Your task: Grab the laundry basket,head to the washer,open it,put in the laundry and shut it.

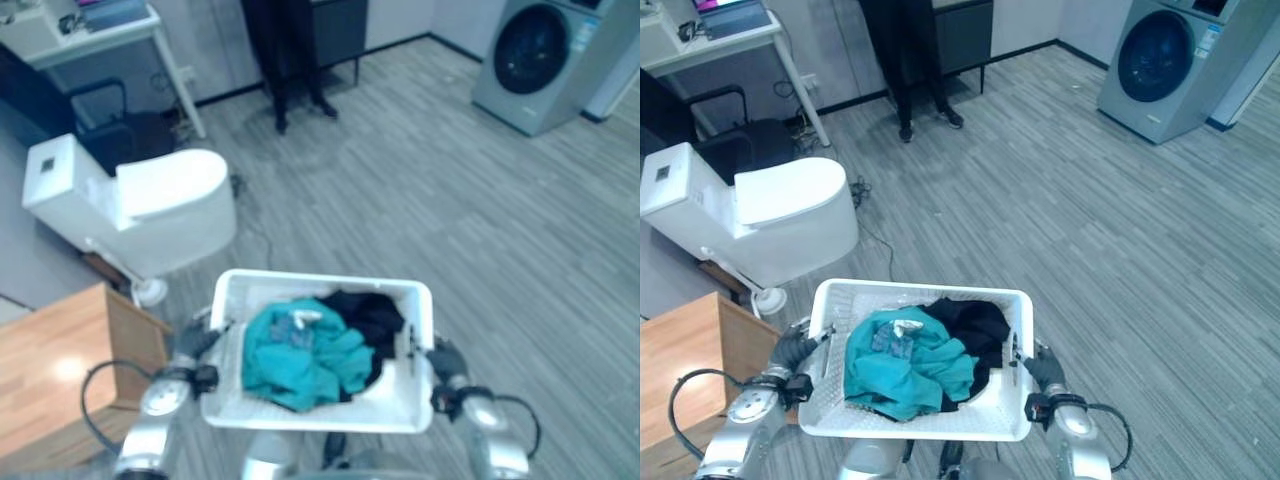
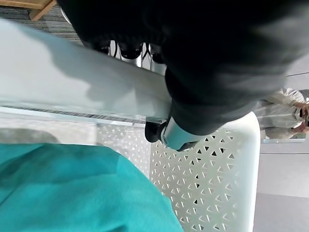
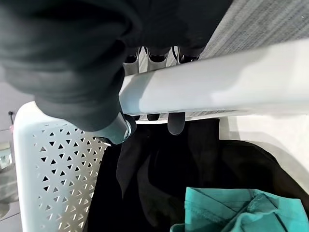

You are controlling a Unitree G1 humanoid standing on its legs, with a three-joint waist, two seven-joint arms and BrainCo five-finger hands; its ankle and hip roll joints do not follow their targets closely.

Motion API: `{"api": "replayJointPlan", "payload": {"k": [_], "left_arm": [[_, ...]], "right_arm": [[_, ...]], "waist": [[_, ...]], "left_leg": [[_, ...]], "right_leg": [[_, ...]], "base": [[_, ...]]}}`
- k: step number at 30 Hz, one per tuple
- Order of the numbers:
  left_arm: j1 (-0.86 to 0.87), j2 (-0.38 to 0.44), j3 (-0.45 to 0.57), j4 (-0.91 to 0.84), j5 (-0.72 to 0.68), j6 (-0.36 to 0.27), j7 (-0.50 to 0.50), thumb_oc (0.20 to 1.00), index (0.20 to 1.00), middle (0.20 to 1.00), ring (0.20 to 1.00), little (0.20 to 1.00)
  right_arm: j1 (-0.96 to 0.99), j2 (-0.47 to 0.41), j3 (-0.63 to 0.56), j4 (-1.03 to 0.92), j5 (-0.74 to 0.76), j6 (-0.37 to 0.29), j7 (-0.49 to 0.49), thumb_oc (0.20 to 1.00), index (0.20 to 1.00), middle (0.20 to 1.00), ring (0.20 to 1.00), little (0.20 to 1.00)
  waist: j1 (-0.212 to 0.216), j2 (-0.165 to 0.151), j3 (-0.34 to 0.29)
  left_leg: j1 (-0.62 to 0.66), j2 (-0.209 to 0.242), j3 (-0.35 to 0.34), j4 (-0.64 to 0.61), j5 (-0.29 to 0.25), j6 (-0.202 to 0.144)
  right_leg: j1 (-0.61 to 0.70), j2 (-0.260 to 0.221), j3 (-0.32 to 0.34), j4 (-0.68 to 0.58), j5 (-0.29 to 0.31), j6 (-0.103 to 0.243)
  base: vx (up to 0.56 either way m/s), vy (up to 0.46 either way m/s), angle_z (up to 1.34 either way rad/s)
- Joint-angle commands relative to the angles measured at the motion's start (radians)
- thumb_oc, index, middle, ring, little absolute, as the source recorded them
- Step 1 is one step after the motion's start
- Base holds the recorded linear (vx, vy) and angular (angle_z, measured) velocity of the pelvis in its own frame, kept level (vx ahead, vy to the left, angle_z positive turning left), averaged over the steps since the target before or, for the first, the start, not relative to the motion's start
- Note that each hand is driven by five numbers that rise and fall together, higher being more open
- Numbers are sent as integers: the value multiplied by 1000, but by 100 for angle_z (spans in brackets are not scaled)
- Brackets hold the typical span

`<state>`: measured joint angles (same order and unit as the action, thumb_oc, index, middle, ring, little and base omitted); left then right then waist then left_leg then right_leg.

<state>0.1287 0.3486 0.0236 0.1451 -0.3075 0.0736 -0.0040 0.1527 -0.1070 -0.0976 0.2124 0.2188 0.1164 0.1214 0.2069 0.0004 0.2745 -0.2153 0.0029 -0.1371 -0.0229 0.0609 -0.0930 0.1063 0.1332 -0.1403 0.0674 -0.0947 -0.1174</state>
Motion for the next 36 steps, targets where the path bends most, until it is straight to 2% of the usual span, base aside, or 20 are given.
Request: {"api": "replayJointPlan", "payload": {"k": [1, 7, 10, 13, 15, 16, 18, 21, 22, 23, 24, 26, 27, 28, 29, 32, 33, 34, 35, 36], "left_arm": [[-27, 94, 74, -59, -7, -73, -7, 200, 200, 200, 200, 200], [-11, 85, 106, -65, -14, -73, -20, 200, 200, 200, 200, 200], [-14, 76, 115, -58, -17, -71, -24, 200, 200, 200, 200, 200], [-30, 49, 118, -43, -27, -73, -24, 200, 200, 200, 200, 200], [-29, 46, 124, -39, -30, -74, -29, 200, 200, 200, 200, 200], [-34, 46, 124, -42, -36, -78, -27, 200, 200, 200, 200, 200], [-49, 62, 119, -30, -36, -84, -18, 200, 200, 200, 200, 200], [-55, 70, 116, -31, -37, -87, -19, 200, 200, 200, 200, 200], [-52, 80, 111, -25, -39, -88, -17, 200, 200, 200, 200, 200], [-52, 80, 110, -25, -39, -88, -17, 200, 200, 200, 200, 200], [-47, 82, 107, -14, -32, -90, -17, 200, 200, 200, 200, 200], [-42, 105, 106, -21, -26, -87, -14, 200, 200, 200, 200, 200], [-29, 115, 100, -23, -10, -85, -10, 200, 200, 200, 200, 200], [-29, 115, 101, -23, -10, -85, -10, 200, 200, 200, 200, 200], [-14, 118, 111, -41, 2, -83, -8, 200, 200, 200, 200, 200], [5, 117, 131, -61, 2, -85, -2, 200, 200, 200, 200, 200], [20, 120, 138, -68, -4, -87, -1, 200, 200, 200, 200, 200], [25, 121, 138, -72, -7, -87, -1, 200, 200, 200, 200, 200], [32, 122, 143, -79, -6, -86, 2, 200, 200, 200, 200, 200], [32, 122, 144, -80, -6, -86, 2, 200, 200, 200, 200, 200]], "right_arm": [[-17, 16, -75, -145, 114, -86, 75, 200, 200, 200, 200, 200], [-27, 5, -64, -151, 115, -79, 94, 200, 200, 200, 200, 200], [-39, -2, -61, -146, 110, -74, 94, 200, 200, 200, 200, 200], [-50, -4, -58, -143, 113, -65, 94, 200, 200, 200, 200, 200], [-60, 0, -49, -146, 110, -59, 105, 200, 200, 200, 200, 200], [-66, -8, -42, -155, 106, -63, 109, 200, 200, 200, 200, 200], [-94, -14, -24, -156, 105, -64, 98, 200, 200, 200, 200, 200], [-119, -19, -3, -148, 92, -68, 84, 200, 200, 200, 200, 200], [-131, -14, 9, -140, 86, -72, 82, 200, 200, 200, 200, 200], [-131, -14, 9, -140, 86, -72, 82, 200, 200, 200, 200, 200], [-136, 0, 23, -128, 89, -73, 85, 200, 200, 200, 200, 200], [-144, 1, 34, -124, 88, -73, 89, 200, 200, 200, 200, 200], [-141, 15, 51, -105, 92, -78, 90, 200, 200, 200, 200, 200], [-141, 15, 51, -105, 92, -78, 90, 200, 200, 200, 200, 200], [-131, 21, 63, -99, 87, -81, 99, 200, 200, 200, 200, 200], [-125, 22, 65, -91, 84, -85, 103, 200, 200, 200, 200, 200], [-129, 19, 60, -83, 83, -84, 105, 200, 200, 200, 200, 200], [-130, 21, 55, -81, 84, -82, 105, 200, 200, 200, 200, 200], [-124, 27, 39, -71, 82, -78, 106, 200, 200, 200, 200, 200], [-124, 27, 39, -71, 81, -79, 106, 200, 200, 200, 200, 200]], "waist": [[23, 7, -38], [49, 10, -59], [53, 9, -71], [63, -2, -63], [63, 0, -78], [67, -1, -85], [75, -13, -84], [95, -32, -90], [118, -55, -95], [118, -54, -98], [135, -63, -103], [143, -54, -104], [130, -21, -98], [130, -23, -96], [108, 11, -82], [89, 35, -82], [71, 45, -74], [66, 48, -75], [52, 52, -71], [52, 53, -73]], "left_leg": [[-62, 22, -14, 14, 105, 20], [-78, 37, -30, -48, 126, 25], [-77, 42, -37, -60, 135, 22], [-117, 45, -36, -34, 128, 14], [-96, 51, -21, -23, 122, 25], [-101, 49, -6, 26, 122, 23], [-133, 31, 11, 163, 98, 20], [-147, 4, 23, 224, 58, 26], [-133, -10, 55, 256, 20, 34], [-135, -8, 55, 255, 22, 33], [-113, -19, 68, 255, -6, 46], [-47, -21, 70, 230, -39, 70], [39, -15, 64, 197, -63, 97], [41, -18, 65, 196, -63, 97], [122, -14, 53, 160, -80, 116], [186, -11, 36, 122, -94, 124], [233, -5, 32, 98, -111, 121], [236, -2, 31, 96, -114, 117], [270, 2, 16, 80, -133, 108], [269, 3, 16, 79, -131, 108]], "right_leg": [[45, -120, 86, 6, 69, 100], [92, -95, 168, 24, 24, 91], [103, -92, 182, 31, 4, 88], [140, -114, 189, 42, -11, 97], [153, -123, 197, 61, -26, 103], [162, -137, 193, 72, -28, 112], [157, -170, 195, 106, -3, 129], [158, -201, 179, 119, 13, 156], [158, -236, 153, 174, 98, 197], [156, -234, 153, 174, 100, 197], [145, -255, 143, 266, 174, 217], [66, -277, 111, 471, 254, 229], [-14, -318, 50, 664, 270, 218], [-15, -321, 51, 670, 266, 219], [-117, -372, 27, 775, 213, 196], [-177, -401, 21, 730, 173, 185], [-200, -426, 14, 592, 143, 182], [-204, -432, 17, 530, 143, 182], [-217, -446, 47, 341, 150, 189], [-216, -444, 45, 336, 153, 189]], "base": [[186, 44, -33], [221, 87, -38], [250, 115, -39], [345, 150, -5], [420, 186, -3], [428, 204, -6], [358, 167, -8], [290, 93, -22], [243, 68, -27], [417, 140, -3], [270, 130, -8], [405, 231, -37], [327, 213, -46], [375, 268, -35], [240, 144, 2], [239, 55, -27], [191, -96, 5], [334, -212, 51], [189, -154, 96], [196, -185, 97]]}}
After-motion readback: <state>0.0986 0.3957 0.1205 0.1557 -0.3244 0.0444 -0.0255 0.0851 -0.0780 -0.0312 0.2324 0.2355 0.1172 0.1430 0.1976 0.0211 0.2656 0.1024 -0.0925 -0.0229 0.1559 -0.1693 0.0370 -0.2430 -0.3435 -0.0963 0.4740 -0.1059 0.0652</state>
